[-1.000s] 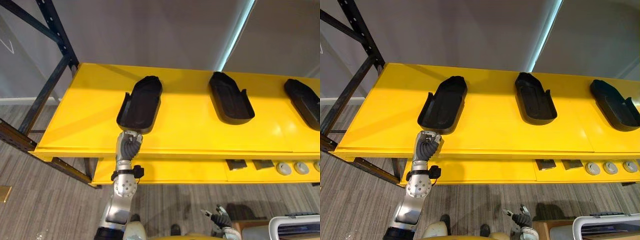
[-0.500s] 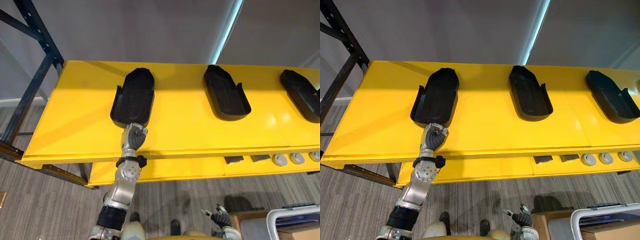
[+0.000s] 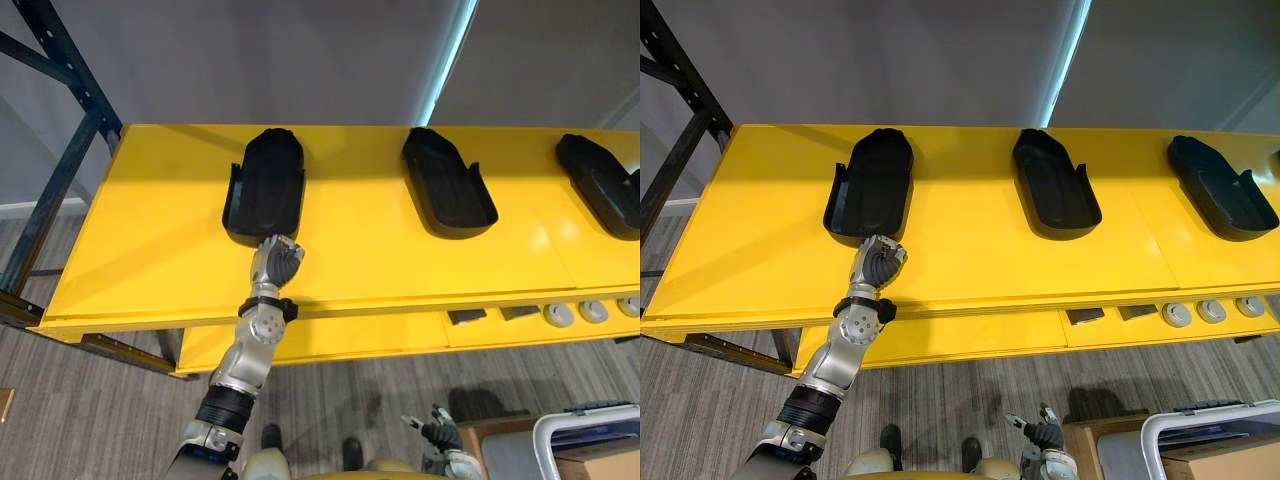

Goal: Walk over and take plastic housings, then place them on the shelf

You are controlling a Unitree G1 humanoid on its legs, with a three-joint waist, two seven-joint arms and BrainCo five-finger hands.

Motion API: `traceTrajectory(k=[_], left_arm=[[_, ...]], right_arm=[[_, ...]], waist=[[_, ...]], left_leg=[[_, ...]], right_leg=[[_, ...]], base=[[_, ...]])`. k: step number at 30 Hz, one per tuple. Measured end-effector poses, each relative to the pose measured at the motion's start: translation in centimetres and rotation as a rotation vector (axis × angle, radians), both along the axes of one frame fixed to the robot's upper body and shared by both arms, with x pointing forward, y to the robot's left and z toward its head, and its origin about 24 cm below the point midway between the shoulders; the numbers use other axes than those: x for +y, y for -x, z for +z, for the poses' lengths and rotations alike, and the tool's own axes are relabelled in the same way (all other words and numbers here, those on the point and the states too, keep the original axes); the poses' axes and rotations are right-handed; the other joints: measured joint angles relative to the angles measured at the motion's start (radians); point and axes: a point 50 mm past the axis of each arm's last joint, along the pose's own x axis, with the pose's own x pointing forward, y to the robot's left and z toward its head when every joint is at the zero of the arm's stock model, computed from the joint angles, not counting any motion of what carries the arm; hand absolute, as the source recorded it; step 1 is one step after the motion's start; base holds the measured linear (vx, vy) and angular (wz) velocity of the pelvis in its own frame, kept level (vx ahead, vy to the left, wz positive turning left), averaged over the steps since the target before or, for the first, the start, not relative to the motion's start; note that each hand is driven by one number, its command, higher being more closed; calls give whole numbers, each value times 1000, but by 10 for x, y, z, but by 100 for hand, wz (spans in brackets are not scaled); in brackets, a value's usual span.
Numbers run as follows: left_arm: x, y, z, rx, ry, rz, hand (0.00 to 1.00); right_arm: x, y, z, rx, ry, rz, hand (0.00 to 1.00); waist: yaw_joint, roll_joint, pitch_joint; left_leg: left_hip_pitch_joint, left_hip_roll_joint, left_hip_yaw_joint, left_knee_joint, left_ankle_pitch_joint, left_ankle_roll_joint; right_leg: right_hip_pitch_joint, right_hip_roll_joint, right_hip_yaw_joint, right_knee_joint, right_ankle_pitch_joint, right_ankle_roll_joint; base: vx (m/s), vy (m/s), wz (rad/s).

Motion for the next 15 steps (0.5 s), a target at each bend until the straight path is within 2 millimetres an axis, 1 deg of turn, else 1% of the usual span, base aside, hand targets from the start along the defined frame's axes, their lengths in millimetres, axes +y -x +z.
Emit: traceTrajectory(k=[1, 2, 3, 5, 6, 7, 9, 10, 11, 13, 14, 15], left_arm=[[0, 3, 4, -22, 7, -2, 100], [2, 9, 16, -80, 19, -6, 100], [4, 13, 23, -115, 22, -10, 100], [12, 32, 55, -291, 44, -24, 100], [17, 40, 66, -352, 65, -22, 100], [23, 49, 75, -409, 82, -5, 100], [47, 75, 95, -546, 154, 71, 100], [53, 81, 99, -577, 166, 100, 100], [67, 95, 104, -633, 206, 160, 100], [83, 109, 106, -690, 295, 237, 100], [98, 119, 102, -711, 370, 313, 100], [112, 130, 94, -709, 441, 404, 100]], right_arm=[[0, 1, 0, 2, 0, 0, 0], [0, 1, -1, 7, -1, 0, 0], [0, 1, -1, 7, -2, 1, 0], [0, 1, -1, 7, -1, 1, 0], [0, 1, -1, 7, -2, 1, 0], [1, 1, -1, 9, -2, 2, 0], [1, -1, -1, 8, -4, 5, 0], [2, -1, -2, 10, -5, 6, 0], [2, -3, -2, 8, -6, 7, 0], [2, -4, -1, 6, -5, 8, 0], [2, -4, -1, 5, -7, 8, 0], [3, -7, -1, 0, -7, 11, 0]], waist=[[0, 0, 0], [3, 0, 0], [5, 0, 0], [7, 1, 0], [7, 1, 0], [9, 1, 0], [11, 3, 1], [13, 3, 1], [22, 4, 1], [36, 7, 2], [37, 9, 2], [36, 11, 2]], left_leg=[[3, -1, -2, 0, 0, 0], [10, -3, -5, 0, 0, 0], [13, -4, -6, 0, 0, 0], [15, -9, -23, 1, 1, 2], [15, -11, -31, 2, 1, 2], [18, -12, -37, 4, 1, 3], [18, -16, -58, 11, 1, 3], [18, -16, -62, 13, 1, 3], [18, -16, -66, 16, 1, 2], [19, -16, -77, 19, 1, 2], [19, -19, -91, 20, 0, 2], [20, -23, -105, 20, 0, 3]], right_leg=[[5, -1, -2, -1, 0, 0], [15, -2, -4, -3, 0, 0], [18, -3, -5, -4, 0, 0], [31, -4, -21, -9, -1, 1], [38, -4, -28, -12, -1, 1], [46, -4, -34, -16, -1, 1], [60, -5, -54, -19, -1, 1], [63, -5, -57, -19, -1, 1], [67, -5, -61, -19, -2, 1], [74, -6, -71, -19, -2, 1], [83, -11, -86, -19, -7, 1], [90, -13, -99, -17, -12, -1]], base=[[-18, 4, 10], [-7, 3, 7], [-9, 3, 12], [-12, -8, 22], [-4, -18, 25], [0, -19, 23], [-1, -15, 26], [-9, -9, 21], [-11, -5, 12], [-27, -6, 19], [-52, -10, 36], [-54, -13, 33]])
